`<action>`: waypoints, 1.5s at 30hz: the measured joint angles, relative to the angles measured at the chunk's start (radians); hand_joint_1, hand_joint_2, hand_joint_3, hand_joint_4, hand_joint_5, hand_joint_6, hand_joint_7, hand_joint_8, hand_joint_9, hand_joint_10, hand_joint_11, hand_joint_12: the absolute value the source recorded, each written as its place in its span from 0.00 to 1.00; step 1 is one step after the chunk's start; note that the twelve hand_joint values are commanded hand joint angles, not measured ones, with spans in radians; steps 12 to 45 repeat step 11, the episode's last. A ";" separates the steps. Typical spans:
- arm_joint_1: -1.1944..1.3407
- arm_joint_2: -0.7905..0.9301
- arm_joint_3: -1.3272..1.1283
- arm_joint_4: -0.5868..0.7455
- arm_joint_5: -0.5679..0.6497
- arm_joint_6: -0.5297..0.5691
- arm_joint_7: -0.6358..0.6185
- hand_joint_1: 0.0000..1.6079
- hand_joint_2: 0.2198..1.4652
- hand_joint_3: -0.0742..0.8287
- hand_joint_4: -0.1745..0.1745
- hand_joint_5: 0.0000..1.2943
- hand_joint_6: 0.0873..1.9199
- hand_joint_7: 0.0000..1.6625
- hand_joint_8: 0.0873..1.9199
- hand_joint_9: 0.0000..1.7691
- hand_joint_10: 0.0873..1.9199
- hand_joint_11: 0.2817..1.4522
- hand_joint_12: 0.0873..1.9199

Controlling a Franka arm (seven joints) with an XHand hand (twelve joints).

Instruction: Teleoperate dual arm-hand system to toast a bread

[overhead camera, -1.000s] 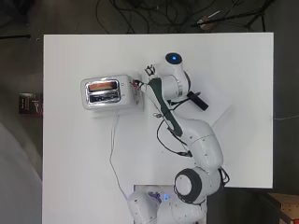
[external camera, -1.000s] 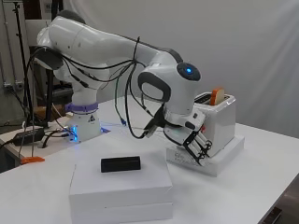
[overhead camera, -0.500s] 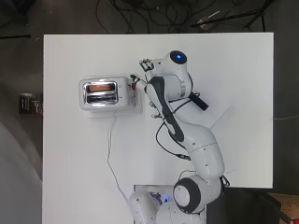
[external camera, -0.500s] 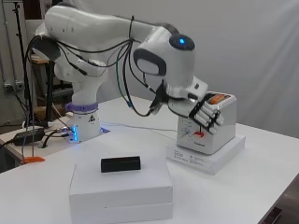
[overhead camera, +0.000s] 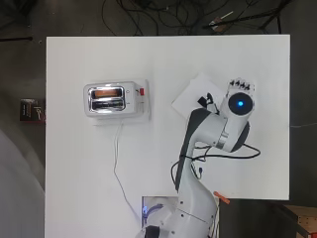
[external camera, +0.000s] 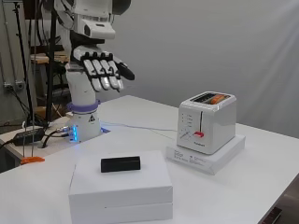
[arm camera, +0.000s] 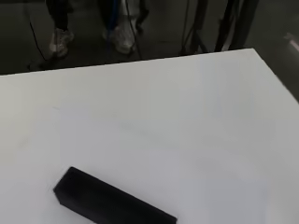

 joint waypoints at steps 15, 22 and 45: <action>-0.023 -0.126 0.471 -0.137 0.135 0.025 -0.078 0.00 0.69 0.08 0.59 0.36 0.00 0.12 0.00 0.10 0.00 0.02 0.00; -0.023 -0.126 0.471 -0.137 0.135 0.025 -0.078 0.00 0.69 0.08 0.59 0.36 0.00 0.12 0.00 0.10 0.00 0.02 0.00; -0.023 -0.126 0.471 -0.137 0.135 0.025 -0.078 0.00 0.69 0.08 0.59 0.36 0.00 0.12 0.00 0.10 0.00 0.02 0.00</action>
